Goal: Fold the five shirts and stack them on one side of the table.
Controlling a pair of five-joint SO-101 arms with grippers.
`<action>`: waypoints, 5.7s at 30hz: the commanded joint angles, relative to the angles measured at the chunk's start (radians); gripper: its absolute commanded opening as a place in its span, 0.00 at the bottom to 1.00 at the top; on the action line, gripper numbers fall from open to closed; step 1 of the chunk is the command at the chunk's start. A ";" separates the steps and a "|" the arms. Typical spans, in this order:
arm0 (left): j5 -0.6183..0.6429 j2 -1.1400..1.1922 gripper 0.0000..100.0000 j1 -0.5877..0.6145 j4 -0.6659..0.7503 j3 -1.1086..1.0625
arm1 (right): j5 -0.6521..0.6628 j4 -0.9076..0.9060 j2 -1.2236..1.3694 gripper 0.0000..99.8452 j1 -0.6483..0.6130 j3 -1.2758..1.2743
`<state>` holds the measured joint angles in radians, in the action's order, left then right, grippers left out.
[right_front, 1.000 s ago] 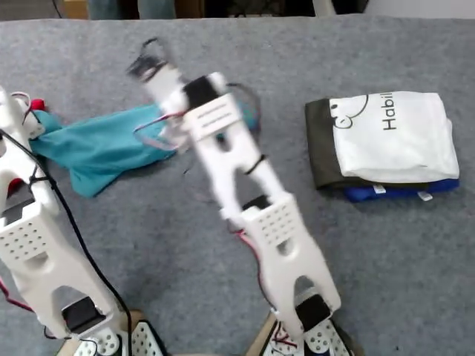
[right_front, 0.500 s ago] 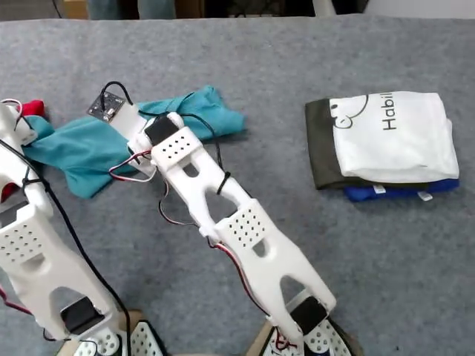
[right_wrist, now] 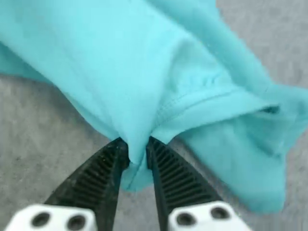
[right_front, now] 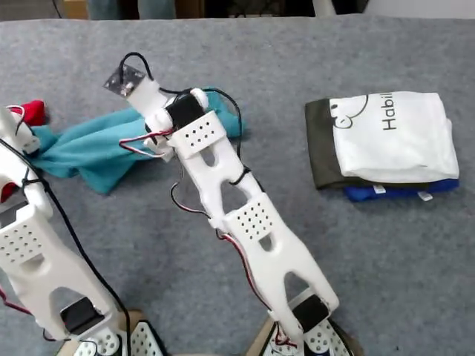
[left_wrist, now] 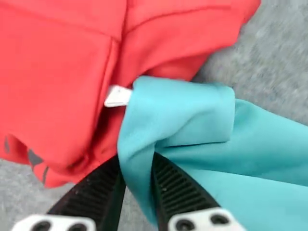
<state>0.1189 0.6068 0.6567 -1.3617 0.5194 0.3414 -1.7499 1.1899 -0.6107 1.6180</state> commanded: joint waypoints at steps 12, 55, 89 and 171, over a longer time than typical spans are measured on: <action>-0.060 -0.339 0.03 -0.022 -0.258 -0.018 | -0.046 -0.020 -0.644 0.01 0.140 -0.361; -0.196 -0.601 0.03 -0.314 0.605 -0.944 | -0.021 0.692 -0.582 0.18 0.278 -1.170; -0.206 -0.595 0.03 -0.317 0.563 -0.946 | -0.755 0.029 -0.733 0.32 -0.026 -1.253; -0.206 -0.595 0.03 -0.280 0.540 -0.952 | -0.608 0.017 -0.478 0.01 0.097 -1.213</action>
<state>-0.0806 0.0269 0.3621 -0.8017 -0.4764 -0.3475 -1.6686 0.7511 -0.5692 0.3936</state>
